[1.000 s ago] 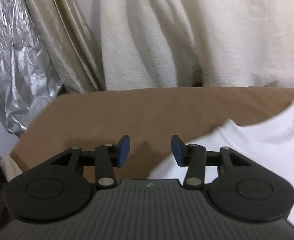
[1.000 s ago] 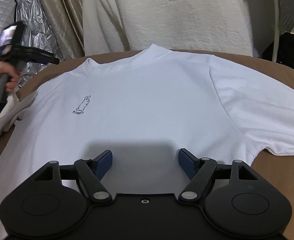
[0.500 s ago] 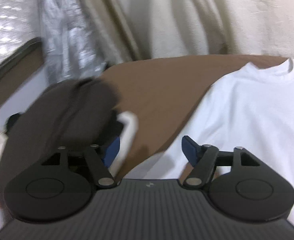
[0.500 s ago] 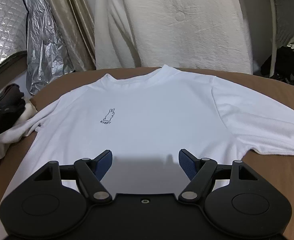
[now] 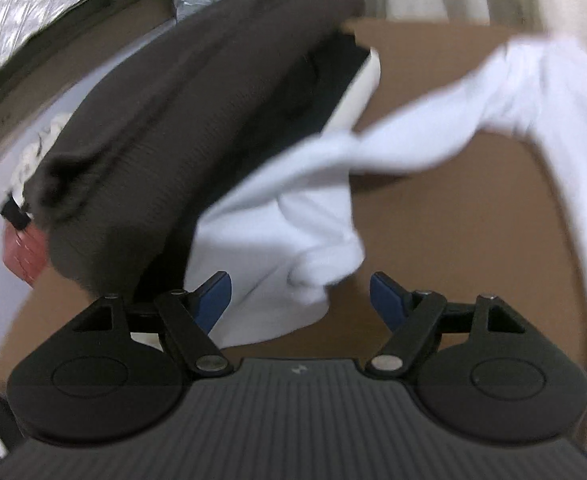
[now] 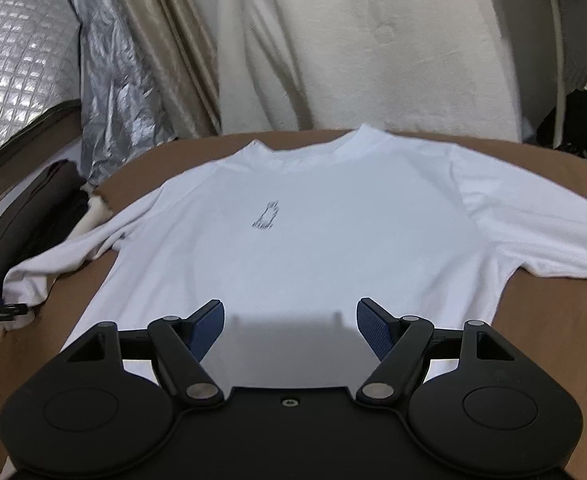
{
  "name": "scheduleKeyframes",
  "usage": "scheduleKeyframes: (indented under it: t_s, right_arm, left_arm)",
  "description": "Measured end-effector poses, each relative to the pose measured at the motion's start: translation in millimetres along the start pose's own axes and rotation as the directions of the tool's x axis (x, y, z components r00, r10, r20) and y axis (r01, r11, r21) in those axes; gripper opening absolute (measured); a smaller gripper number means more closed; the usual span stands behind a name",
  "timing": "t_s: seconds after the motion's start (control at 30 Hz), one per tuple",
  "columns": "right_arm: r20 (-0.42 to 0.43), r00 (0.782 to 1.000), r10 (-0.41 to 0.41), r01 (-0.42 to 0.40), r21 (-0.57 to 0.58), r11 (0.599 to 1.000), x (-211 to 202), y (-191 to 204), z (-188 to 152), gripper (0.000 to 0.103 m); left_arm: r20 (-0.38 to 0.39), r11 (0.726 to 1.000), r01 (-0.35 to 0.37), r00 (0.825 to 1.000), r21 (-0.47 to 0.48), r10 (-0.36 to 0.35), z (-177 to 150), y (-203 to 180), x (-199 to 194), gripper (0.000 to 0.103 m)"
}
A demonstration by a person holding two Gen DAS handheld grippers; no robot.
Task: Fold clothes
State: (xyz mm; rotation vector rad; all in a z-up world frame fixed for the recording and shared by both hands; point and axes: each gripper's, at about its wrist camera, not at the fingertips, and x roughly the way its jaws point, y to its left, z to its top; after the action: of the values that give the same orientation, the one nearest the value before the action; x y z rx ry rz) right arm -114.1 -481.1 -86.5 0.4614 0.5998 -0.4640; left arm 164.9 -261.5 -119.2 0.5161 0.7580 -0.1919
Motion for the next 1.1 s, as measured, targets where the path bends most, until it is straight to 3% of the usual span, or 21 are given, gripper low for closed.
scheduleKeyframes:
  t_s: [0.1,0.13,0.17,0.2,0.3,0.5,0.7,0.77,0.9,1.0,1.07,1.1]
  right_arm:
    - [-0.018,1.0,-0.008,0.007,-0.026,1.0,6,6,-3,0.078]
    - [-0.024,1.0,-0.01,0.009,-0.035,0.999,8,8,-4,0.078]
    - [-0.03,0.999,-0.013,0.012,-0.044,0.999,10,10,-6,0.078]
    - [-0.036,0.999,-0.016,0.014,-0.053,0.999,12,12,-7,0.078]
    - [-0.037,0.999,-0.04,0.037,-0.082,0.996,14,21,-8,0.078]
    - [-0.026,0.996,-0.086,0.08,-0.165,0.983,5,48,-7,0.078]
    - [-0.002,0.995,-0.104,0.1,-0.252,0.963,-13,73,1,0.078]
    - [-0.011,0.996,-0.089,0.084,-0.235,0.968,-12,75,4,0.078]
    - [-0.029,0.998,-0.05,0.043,-0.207,0.977,-5,77,2,0.078]
    - [-0.051,0.998,-0.029,0.017,-0.236,0.972,6,75,-7,0.078]
    - [-0.06,0.998,-0.035,0.017,-0.275,0.961,14,74,-13,0.078]
    - [-0.065,0.997,-0.049,0.028,-0.29,0.957,19,74,-15,0.078]
  left_arm:
    - [-0.03,0.994,-0.09,0.995,0.067,0.092,-1,-10,31,0.075]
    - [-0.02,0.994,-0.097,0.995,0.053,0.098,1,-9,36,0.064]
    - [-0.019,0.996,-0.092,0.996,0.023,0.092,3,-4,39,0.05]
    - [-0.048,0.996,-0.094,0.994,-0.008,0.093,9,4,43,0.004]
    - [0.008,0.99,-0.138,0.99,0.0,0.138,20,17,29,0.007]
    - [0.19,0.998,-0.049,0.981,0.028,0.043,53,45,-47,0.007]
    - [0.381,0.997,0.05,0.922,0.051,-0.066,106,70,-125,0.007]
    - [0.4,0.998,0.055,0.915,0.031,-0.063,131,80,-132,0.007]
    - [0.372,0.998,0.032,0.928,-0.057,-0.009,183,111,-118,0.007]
    - [0.264,0.985,0.074,0.964,-0.158,-0.03,207,148,-91,0.007]
    - [0.205,0.977,0.064,0.979,-0.205,-0.021,220,167,-76,0.007]
    - [0.222,0.985,0.018,0.975,-0.172,0.021,227,169,-73,0.007]
